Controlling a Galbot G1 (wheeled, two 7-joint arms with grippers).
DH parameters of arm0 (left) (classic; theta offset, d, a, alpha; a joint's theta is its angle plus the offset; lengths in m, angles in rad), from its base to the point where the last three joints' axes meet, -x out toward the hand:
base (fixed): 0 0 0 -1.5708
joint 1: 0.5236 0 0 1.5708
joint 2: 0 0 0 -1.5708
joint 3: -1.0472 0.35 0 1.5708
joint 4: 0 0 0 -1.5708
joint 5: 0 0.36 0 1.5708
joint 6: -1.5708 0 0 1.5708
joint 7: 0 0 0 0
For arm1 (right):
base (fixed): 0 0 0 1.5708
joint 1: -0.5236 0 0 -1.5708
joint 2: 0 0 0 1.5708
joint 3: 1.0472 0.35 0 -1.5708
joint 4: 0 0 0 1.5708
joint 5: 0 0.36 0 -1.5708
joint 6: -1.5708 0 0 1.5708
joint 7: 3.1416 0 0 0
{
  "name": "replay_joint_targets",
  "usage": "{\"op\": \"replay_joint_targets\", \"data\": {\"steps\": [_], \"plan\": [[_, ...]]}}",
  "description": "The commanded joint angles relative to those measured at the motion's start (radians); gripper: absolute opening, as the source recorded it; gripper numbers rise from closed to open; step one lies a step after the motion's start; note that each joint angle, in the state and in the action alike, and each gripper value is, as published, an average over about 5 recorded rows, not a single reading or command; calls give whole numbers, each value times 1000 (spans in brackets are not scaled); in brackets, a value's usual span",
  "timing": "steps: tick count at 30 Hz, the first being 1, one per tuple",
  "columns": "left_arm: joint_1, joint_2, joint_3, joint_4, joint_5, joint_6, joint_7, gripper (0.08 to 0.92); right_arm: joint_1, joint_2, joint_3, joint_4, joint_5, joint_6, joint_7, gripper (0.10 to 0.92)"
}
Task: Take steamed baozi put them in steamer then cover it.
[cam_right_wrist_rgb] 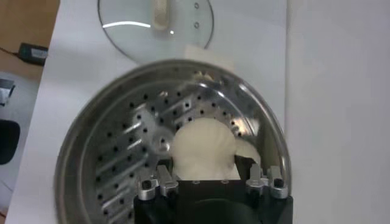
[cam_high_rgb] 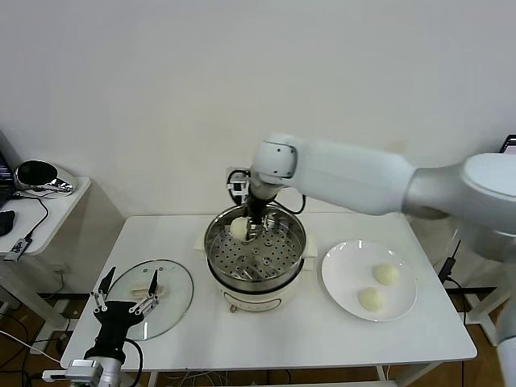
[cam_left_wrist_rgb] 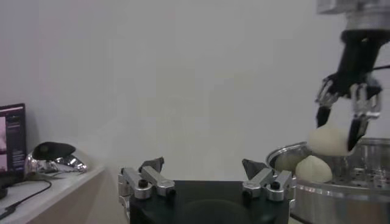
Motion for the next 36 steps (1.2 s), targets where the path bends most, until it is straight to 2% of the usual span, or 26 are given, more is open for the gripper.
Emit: {"op": "replay_joint_targets", "data": {"steps": [1,13,18,21,28,32,36], "plan": [[-4,-2,4,1,-1,0,0,823,-73,134,-6,-144,2,-28,17,636],[0,-6,5,-4,-2,-6,0,823,-120,167,0,-190,-20,-36,30,652],[0,-5,5,-8,-3,-5,-1,823,-36,100,7,-114,-15,-39,0,771],[-2,-3,4,-9,-3,-4,-1,823,76,-1,-8,8,-3,-43,-36,814],[-12,1,20,-9,0,-1,0,823,279,-318,-89,292,-16,-14,-133,823],[-18,3,33,-5,3,1,0,823,308,-517,-124,415,-95,67,-213,823],[-15,6,37,-1,6,1,0,823,271,-700,-124,465,-235,170,-278,823]]}}
